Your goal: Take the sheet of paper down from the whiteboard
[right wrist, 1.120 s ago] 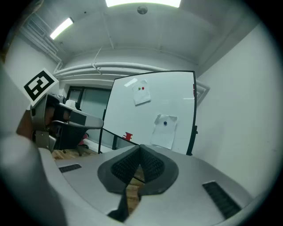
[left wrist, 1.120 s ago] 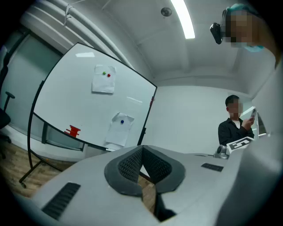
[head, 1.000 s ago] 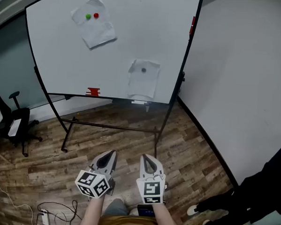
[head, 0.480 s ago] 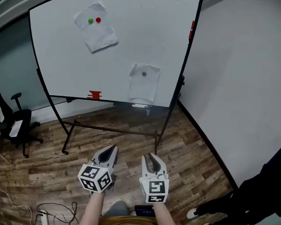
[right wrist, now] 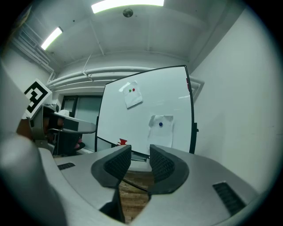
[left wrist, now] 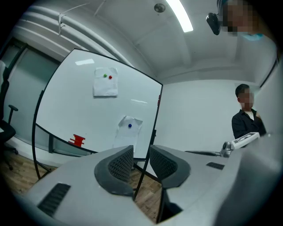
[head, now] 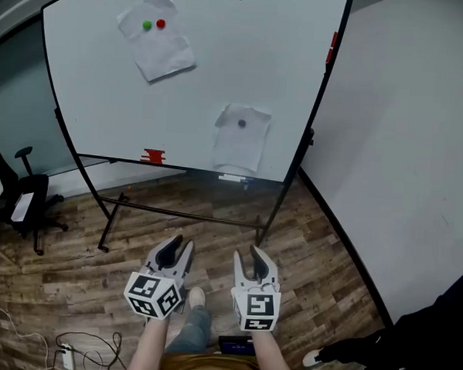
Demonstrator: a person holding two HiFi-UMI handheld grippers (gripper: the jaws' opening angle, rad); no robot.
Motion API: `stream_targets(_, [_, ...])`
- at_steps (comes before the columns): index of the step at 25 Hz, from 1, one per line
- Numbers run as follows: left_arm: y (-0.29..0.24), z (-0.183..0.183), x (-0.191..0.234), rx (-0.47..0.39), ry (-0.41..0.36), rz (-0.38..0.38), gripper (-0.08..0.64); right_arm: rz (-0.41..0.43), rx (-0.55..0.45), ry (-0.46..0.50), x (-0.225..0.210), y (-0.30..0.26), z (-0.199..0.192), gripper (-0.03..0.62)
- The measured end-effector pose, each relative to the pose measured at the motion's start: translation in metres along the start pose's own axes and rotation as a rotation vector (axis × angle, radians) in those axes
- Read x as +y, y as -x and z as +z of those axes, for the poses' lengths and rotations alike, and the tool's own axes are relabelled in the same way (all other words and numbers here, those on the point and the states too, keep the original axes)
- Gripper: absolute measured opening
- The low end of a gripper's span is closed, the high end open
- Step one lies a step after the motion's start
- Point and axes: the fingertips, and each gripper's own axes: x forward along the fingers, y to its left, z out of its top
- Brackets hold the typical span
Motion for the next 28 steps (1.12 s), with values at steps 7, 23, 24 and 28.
stream_targets(7, [-0.123,-0.006,0.052,0.04,0.004,-0.037,0.118,-0.059,0.021,0.0,-0.055,-0.107,-0.008,0.14])
stream_targets(23, [-0.372,0.066,0.179,0.045,-0.061,-0.143,0.118,-0.148,0.015,0.039,-0.13,-0.37,0.034,0.143])
stream_targets(24, [-0.376,0.066,0.181,0.044,-0.064,-0.149,0.118,-0.151,0.013,0.041,-0.131,-0.375,0.036,0.143])
stream_targets(28, [-0.387,0.067,0.186,0.047,-0.099,-0.15,0.118,-0.16,0.008,0.045,-0.135,-0.393,0.039,0.143])
